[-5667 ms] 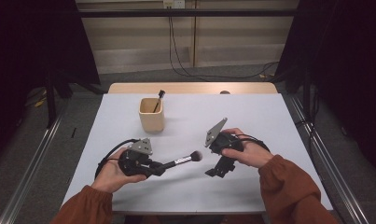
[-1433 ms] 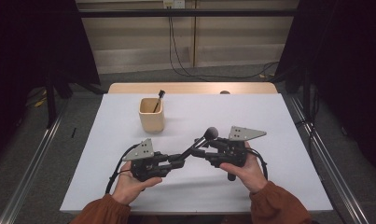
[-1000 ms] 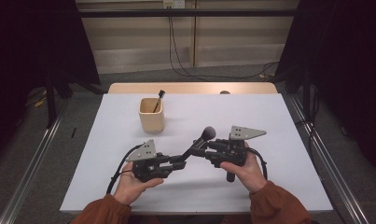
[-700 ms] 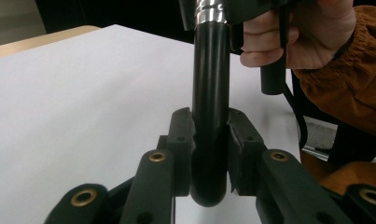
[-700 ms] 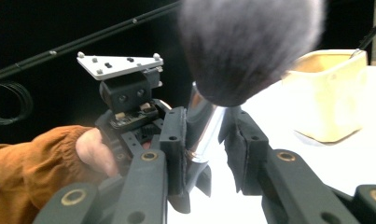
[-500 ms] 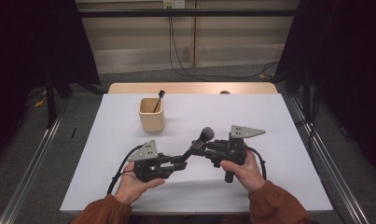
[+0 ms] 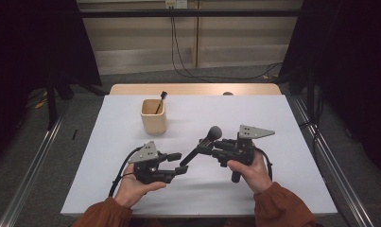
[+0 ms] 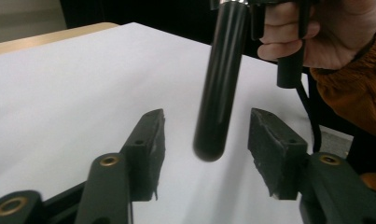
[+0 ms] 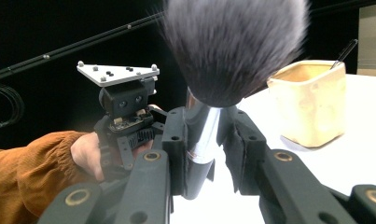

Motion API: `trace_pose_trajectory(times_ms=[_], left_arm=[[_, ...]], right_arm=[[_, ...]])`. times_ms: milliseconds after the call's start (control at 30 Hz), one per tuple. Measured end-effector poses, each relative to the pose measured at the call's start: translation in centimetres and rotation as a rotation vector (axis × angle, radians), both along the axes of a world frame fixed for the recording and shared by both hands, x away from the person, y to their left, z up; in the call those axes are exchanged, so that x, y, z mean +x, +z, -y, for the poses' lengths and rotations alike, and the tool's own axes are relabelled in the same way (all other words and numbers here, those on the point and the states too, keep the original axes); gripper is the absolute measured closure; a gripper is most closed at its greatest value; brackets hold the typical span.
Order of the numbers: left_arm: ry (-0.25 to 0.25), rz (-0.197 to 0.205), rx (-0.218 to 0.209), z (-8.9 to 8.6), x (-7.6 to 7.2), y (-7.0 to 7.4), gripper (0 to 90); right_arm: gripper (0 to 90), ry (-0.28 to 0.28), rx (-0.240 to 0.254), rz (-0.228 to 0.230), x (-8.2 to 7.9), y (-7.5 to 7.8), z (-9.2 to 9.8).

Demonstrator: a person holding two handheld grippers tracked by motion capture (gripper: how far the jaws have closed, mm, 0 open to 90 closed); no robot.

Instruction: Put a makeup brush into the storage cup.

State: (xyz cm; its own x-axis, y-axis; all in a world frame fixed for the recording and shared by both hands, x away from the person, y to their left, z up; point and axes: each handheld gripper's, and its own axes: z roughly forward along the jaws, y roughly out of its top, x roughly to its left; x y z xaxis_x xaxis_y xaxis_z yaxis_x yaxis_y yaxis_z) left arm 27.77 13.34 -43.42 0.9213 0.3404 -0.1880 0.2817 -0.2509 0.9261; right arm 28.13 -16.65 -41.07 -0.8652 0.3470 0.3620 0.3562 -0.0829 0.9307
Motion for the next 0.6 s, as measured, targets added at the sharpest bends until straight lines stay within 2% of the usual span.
trace_pose_trajectory(times_ms=[100,167,300,400,467,600], left_arm=[[0.044,-0.013,0.008,-0.5,0.1,0.0,32.4],[0.071,-0.009,0.013,-0.9,0.0,0.1,24.5],[0.149,-0.025,0.005,-1.6,0.3,0.6,11.4],[0.158,-0.032,0.006,-2.0,0.5,0.8,6.0],[0.141,-0.027,0.018,-2.2,0.6,0.8,3.9],[0.127,-0.027,0.008,-2.3,0.6,0.9,2.7]], right_arm=[[71.3,-0.006,-0.017,0.023,-0.1,0.2,0.3],[71.3,-0.002,-0.015,0.023,-0.2,0.3,0.4],[71.3,-0.003,-0.022,0.024,-0.2,0.4,0.6],[71.3,-0.004,-0.031,0.026,-0.2,0.5,0.7],[71.3,-0.008,-0.032,0.025,-0.2,0.5,0.8],[71.3,-0.006,-0.049,0.016,-0.1,0.6,1.1]])
